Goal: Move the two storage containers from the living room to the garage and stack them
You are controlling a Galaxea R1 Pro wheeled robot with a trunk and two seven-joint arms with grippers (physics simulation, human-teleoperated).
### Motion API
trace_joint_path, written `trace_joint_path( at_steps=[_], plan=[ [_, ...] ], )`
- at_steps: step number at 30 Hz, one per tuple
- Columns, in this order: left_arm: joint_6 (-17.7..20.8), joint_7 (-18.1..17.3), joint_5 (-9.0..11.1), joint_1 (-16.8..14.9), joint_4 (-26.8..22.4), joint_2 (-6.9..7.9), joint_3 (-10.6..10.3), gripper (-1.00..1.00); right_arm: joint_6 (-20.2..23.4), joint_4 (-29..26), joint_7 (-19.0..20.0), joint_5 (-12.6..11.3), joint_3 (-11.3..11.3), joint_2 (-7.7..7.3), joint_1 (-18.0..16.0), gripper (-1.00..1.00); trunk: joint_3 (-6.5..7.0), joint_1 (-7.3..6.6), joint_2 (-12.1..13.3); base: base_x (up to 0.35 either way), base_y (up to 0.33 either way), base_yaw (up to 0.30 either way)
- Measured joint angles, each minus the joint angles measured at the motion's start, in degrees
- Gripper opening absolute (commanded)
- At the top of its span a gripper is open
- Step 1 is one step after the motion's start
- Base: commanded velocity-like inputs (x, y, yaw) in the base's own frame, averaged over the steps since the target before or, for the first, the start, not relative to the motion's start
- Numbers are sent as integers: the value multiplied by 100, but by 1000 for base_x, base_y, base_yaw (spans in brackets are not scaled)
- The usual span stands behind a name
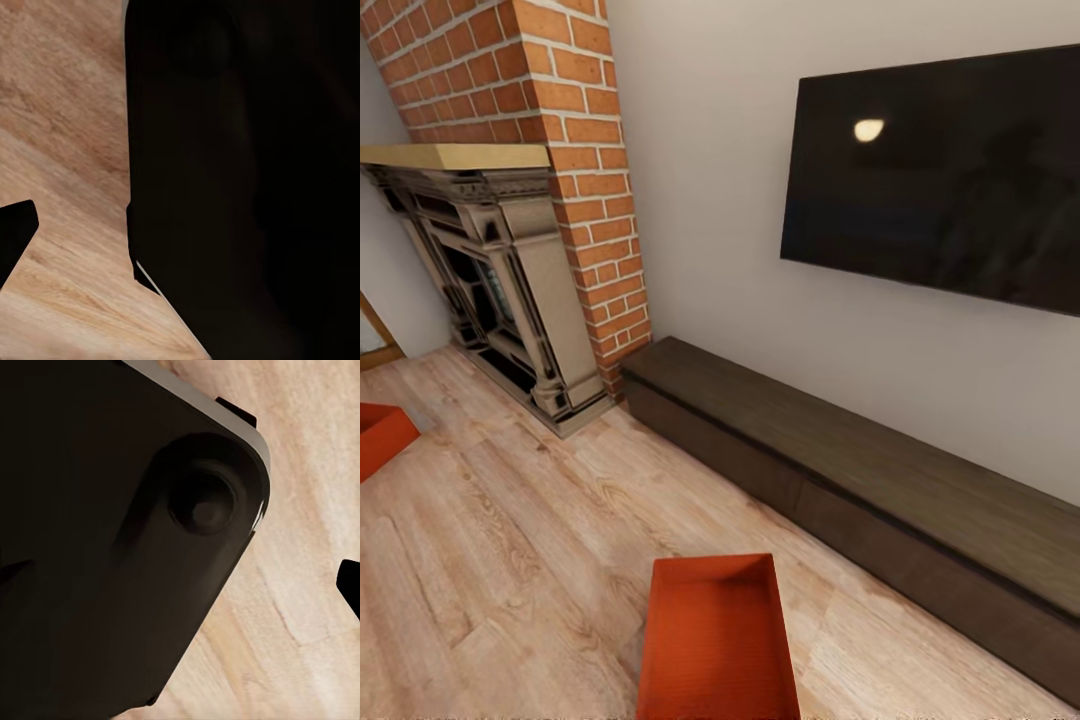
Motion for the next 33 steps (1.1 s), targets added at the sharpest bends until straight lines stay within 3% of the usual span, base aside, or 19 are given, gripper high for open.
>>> trace_joint_path(
  at_steps=[33],
  plan=[
    [1,0,0,0,0,0,0,100,-4,0,0,0,-1,16,-2,100,-298,0,0,0,0,0]
  ],
)
